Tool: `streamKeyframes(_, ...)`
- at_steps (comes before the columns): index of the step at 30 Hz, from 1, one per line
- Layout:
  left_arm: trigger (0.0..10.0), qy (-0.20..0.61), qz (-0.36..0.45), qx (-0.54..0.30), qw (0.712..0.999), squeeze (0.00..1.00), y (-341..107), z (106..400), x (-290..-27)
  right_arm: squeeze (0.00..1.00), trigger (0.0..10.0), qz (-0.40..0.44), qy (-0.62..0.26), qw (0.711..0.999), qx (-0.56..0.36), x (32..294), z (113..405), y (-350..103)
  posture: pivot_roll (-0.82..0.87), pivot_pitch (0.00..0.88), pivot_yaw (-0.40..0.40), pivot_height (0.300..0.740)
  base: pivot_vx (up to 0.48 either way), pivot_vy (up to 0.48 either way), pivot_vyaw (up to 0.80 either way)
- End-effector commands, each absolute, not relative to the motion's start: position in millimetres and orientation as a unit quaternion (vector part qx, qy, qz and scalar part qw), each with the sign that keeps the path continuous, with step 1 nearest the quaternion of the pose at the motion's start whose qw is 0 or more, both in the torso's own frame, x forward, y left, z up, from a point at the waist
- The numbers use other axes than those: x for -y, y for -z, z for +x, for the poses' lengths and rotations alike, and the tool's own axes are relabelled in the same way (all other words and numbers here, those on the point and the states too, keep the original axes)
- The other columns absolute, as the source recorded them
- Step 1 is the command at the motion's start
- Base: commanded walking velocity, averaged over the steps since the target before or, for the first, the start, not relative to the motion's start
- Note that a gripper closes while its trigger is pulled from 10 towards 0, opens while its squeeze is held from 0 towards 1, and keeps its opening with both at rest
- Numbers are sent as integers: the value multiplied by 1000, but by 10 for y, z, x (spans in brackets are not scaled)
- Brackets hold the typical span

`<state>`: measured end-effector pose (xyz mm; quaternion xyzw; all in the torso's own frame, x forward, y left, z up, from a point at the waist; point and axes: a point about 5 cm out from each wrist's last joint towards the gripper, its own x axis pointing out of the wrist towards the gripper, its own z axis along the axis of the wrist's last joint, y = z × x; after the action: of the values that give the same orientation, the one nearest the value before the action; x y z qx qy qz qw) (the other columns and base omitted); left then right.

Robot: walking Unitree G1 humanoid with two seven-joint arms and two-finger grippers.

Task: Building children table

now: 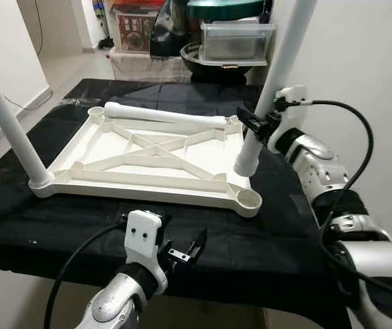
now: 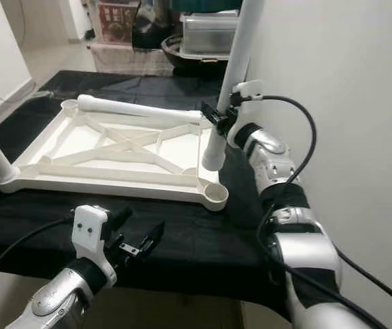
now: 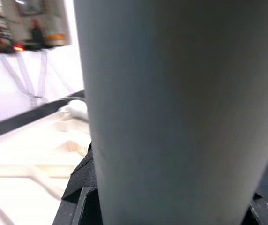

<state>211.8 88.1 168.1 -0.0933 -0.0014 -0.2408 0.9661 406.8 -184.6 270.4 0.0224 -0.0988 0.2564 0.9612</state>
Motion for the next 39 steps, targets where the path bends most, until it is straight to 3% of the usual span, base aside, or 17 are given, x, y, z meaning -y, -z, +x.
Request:
streamKeyframes(1, 10000, 242, -87, -10, 966, 0, -1676, 2063, -880, 0, 10000, 39, -288, 950, 114, 1878, 4051, -2773, 202, 194, -27, 740, 0, 0, 0)
streamKeyframes(13, 10000, 243, -85, -28, 966, 0, -1687, 1950, -913, 0, 10000, 95, -417, 899, 90, 1982, 3938, -2732, 228, 222, -4, 740, 0, 0, 0)
streamKeyframes(20, 10000, 243, -82, -37, 966, 0, -1685, 1910, -932, 0, 10000, 76, -477, 873, 66, 1987, 3877, -2650, 234, 216, 4, 740, 0, 0, 0)
streamKeyframes(31, 10000, 244, -75, -43, 966, 0, -1685, 1891, -945, 0, 10000, 35, -468, 881, 63, 2054, 3880, -2679, 236, 201, 7, 740, 0, 0, 0)
streamKeyframes(39, 10000, 244, -74, -44, 966, 0, -1684, 1882, -940, 0, 10000, -3, -488, 870, 62, 2104, 3844, -2735, 234, 195, 8, 740, 0, 0, 0)
